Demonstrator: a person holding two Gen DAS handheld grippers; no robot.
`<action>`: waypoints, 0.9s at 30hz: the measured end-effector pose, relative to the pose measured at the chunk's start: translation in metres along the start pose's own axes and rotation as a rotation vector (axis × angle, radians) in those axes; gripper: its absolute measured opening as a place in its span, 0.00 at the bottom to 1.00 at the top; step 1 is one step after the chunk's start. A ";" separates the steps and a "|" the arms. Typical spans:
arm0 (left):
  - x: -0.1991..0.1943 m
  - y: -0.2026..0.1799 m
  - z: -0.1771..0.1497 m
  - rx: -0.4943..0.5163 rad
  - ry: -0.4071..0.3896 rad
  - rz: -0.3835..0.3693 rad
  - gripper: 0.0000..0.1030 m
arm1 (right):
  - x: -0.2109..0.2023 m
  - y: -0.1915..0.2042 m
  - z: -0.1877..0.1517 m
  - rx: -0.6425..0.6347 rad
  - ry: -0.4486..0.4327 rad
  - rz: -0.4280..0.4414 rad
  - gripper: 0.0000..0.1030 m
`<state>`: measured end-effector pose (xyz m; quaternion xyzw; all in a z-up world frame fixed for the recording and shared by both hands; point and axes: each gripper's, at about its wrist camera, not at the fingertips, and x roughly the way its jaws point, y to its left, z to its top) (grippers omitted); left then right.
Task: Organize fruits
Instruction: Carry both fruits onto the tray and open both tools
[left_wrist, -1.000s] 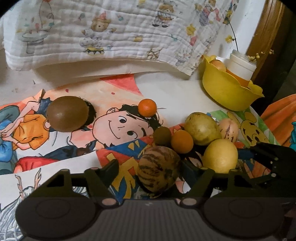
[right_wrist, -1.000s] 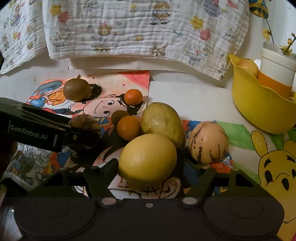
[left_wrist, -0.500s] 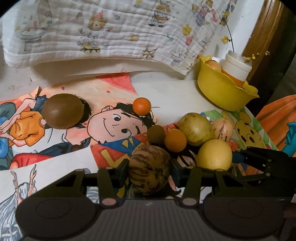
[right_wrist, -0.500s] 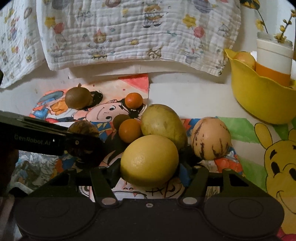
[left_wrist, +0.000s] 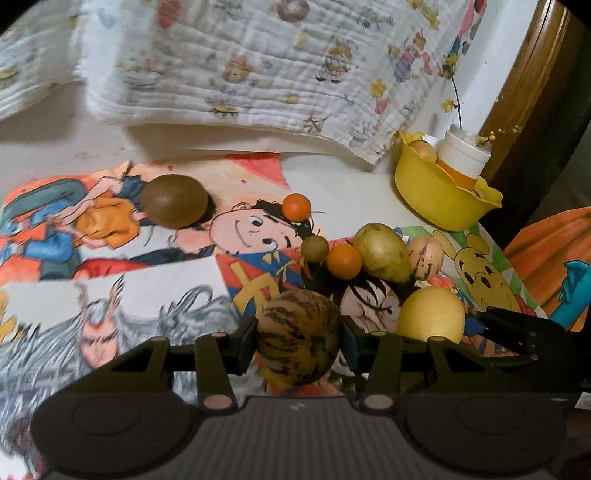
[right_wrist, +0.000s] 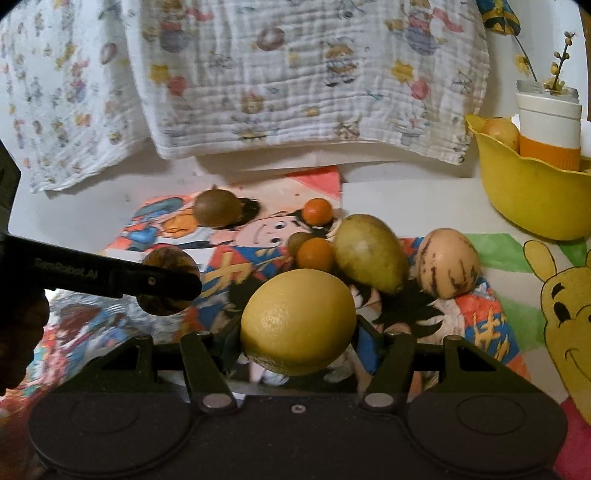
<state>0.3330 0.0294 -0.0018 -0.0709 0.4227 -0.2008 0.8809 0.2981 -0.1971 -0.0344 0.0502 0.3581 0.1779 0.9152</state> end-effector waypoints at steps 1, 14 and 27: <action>-0.005 0.000 -0.003 -0.006 -0.001 0.002 0.50 | -0.004 0.003 -0.001 -0.002 0.000 0.010 0.61; -0.059 0.001 -0.057 -0.061 0.016 0.013 0.50 | -0.039 0.044 -0.035 -0.049 0.072 0.119 0.61; -0.068 0.000 -0.088 -0.035 0.061 0.055 0.50 | -0.041 0.059 -0.045 -0.086 0.162 0.079 0.61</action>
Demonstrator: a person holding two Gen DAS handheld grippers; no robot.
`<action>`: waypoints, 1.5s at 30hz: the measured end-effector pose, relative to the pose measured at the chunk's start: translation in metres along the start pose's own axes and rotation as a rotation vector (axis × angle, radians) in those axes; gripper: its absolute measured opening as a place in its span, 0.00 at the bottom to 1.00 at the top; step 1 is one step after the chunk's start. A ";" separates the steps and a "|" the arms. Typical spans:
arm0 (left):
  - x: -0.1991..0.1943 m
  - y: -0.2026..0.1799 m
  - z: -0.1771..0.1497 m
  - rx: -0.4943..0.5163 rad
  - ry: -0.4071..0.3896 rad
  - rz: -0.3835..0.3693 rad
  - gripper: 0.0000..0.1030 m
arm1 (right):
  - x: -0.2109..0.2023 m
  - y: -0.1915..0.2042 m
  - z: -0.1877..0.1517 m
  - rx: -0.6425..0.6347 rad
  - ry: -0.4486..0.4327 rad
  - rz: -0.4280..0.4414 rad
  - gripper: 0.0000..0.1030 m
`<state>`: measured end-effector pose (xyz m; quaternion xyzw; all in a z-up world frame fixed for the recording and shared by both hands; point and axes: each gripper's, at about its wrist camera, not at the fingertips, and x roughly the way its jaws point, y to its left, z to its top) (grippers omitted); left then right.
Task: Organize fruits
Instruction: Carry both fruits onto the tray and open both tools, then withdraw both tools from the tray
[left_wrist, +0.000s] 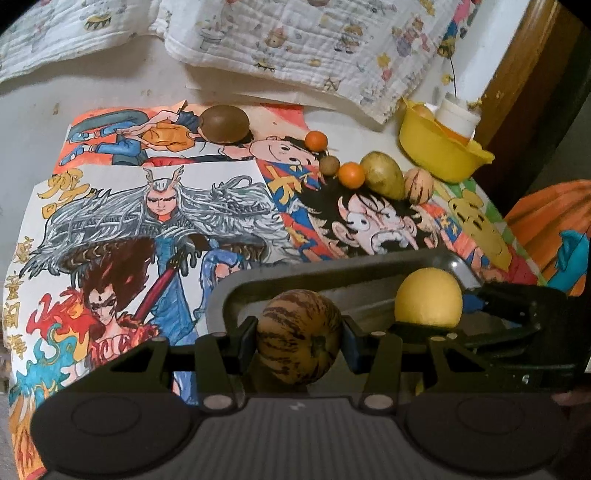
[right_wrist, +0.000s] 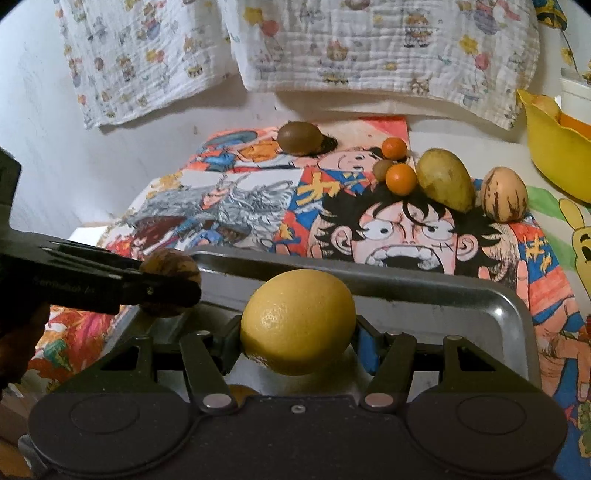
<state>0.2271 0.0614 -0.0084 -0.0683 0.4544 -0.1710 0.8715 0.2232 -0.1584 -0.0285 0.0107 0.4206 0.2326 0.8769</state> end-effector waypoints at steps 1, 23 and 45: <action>0.001 -0.001 -0.001 0.009 0.002 0.007 0.50 | 0.001 0.000 0.000 0.002 0.007 -0.004 0.61; 0.002 0.004 -0.008 -0.033 0.010 -0.002 0.53 | 0.003 -0.001 -0.002 0.016 0.031 -0.013 0.67; -0.054 0.009 -0.040 -0.109 -0.105 0.055 0.96 | -0.047 0.013 -0.024 -0.006 -0.066 0.017 0.97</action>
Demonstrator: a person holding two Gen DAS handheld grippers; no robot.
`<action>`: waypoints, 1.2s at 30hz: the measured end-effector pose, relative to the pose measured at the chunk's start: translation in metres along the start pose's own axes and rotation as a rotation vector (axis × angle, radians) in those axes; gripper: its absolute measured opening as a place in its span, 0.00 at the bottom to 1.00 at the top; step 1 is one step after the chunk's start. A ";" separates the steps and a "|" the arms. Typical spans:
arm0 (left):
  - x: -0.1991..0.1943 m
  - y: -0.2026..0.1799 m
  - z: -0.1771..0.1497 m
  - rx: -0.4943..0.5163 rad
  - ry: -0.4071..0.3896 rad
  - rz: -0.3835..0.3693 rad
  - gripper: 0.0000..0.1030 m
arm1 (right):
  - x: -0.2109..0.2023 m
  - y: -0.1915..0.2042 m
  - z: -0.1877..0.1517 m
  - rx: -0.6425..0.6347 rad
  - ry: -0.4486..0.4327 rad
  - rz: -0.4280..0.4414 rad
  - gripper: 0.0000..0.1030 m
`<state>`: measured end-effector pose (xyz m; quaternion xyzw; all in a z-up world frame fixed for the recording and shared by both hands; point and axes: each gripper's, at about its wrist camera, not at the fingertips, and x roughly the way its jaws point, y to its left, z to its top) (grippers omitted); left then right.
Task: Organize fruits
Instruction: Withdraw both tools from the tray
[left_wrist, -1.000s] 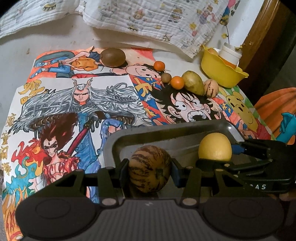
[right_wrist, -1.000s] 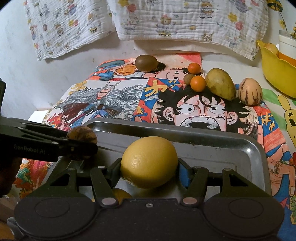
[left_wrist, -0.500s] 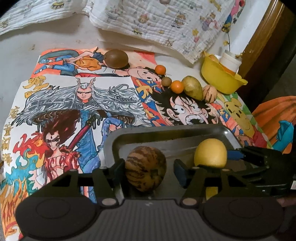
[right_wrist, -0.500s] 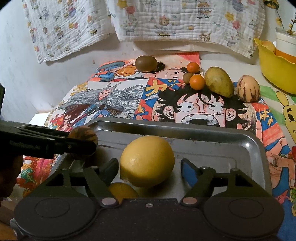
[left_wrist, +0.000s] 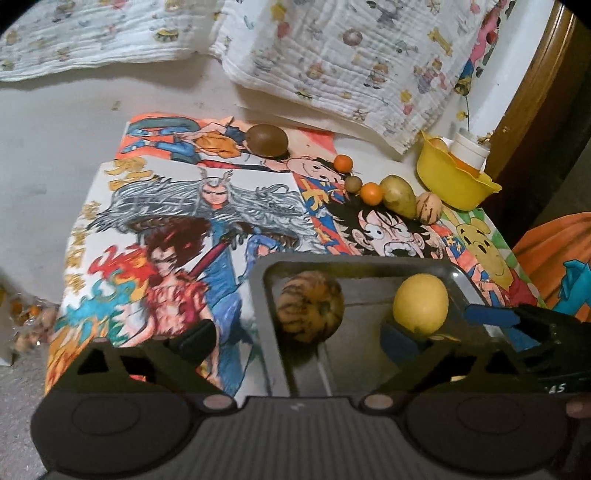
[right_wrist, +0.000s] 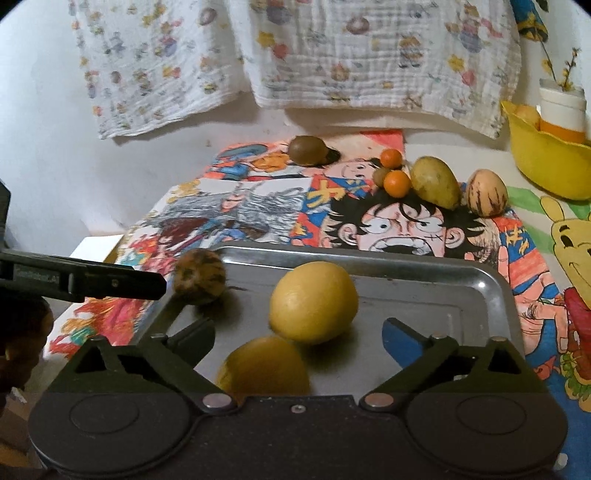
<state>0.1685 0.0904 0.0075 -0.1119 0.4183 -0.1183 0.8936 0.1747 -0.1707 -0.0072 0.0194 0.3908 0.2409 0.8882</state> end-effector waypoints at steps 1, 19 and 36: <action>-0.003 0.000 -0.003 0.003 -0.001 0.003 0.98 | -0.003 0.002 -0.001 -0.009 -0.002 0.004 0.97; -0.039 -0.032 -0.056 0.227 0.031 0.062 0.99 | -0.045 0.009 -0.041 -0.092 0.067 -0.048 0.99; -0.037 -0.027 -0.040 0.284 0.091 0.125 1.00 | -0.060 -0.039 -0.018 -0.042 -0.037 -0.246 0.99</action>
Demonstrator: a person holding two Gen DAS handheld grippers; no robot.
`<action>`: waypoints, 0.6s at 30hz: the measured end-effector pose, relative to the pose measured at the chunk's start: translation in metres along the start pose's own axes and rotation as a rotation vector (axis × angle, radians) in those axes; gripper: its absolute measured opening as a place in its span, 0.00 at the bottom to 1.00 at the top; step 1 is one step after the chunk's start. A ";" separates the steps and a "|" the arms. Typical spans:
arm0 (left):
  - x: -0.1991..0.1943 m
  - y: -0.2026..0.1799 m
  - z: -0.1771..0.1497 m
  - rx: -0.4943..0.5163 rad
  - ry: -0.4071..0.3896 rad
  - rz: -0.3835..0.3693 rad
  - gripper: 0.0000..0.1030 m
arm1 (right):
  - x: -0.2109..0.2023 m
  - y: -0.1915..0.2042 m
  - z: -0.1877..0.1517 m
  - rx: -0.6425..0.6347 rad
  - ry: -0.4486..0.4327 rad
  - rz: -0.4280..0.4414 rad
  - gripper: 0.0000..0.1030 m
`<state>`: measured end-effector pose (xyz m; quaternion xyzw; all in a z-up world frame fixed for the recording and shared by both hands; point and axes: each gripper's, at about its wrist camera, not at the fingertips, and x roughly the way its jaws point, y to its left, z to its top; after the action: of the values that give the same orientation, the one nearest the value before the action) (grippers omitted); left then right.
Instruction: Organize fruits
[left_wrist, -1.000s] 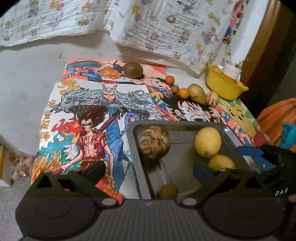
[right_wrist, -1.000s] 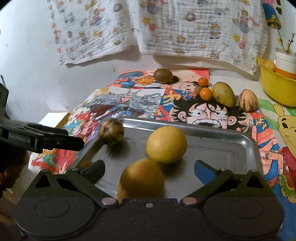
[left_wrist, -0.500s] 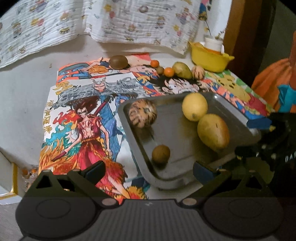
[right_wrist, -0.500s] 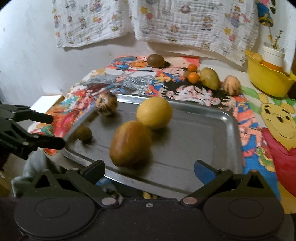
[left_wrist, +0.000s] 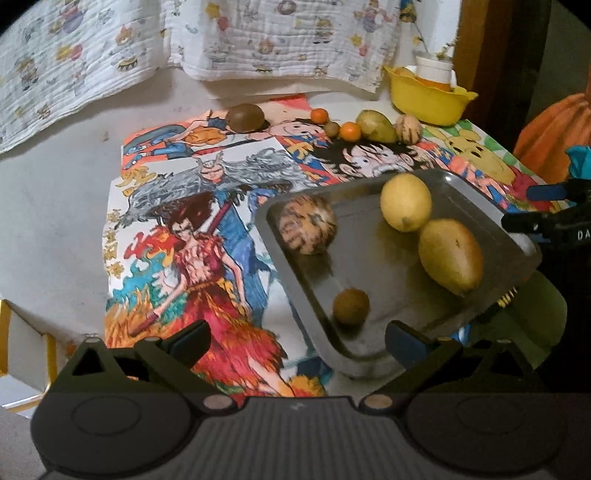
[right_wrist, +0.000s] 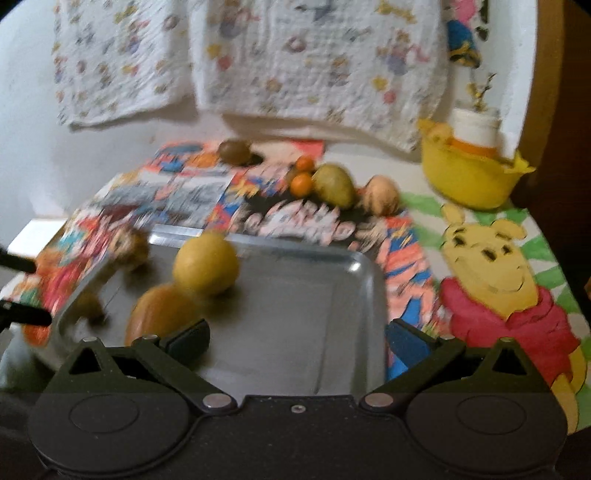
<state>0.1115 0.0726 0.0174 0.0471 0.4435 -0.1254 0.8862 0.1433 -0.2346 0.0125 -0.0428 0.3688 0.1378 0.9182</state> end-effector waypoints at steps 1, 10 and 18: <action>0.001 0.002 0.003 -0.008 -0.001 0.001 0.99 | 0.001 -0.003 0.004 0.011 -0.013 -0.010 0.99; 0.017 0.018 0.041 -0.058 -0.037 0.000 1.00 | 0.027 -0.024 0.038 0.108 -0.084 -0.008 0.99; 0.046 0.020 0.083 -0.059 -0.068 -0.001 0.99 | 0.063 -0.026 0.055 0.048 -0.049 -0.008 0.99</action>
<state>0.2076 0.0672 0.0304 0.0163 0.4168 -0.1140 0.9017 0.2308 -0.2361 0.0080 -0.0188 0.3492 0.1261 0.9283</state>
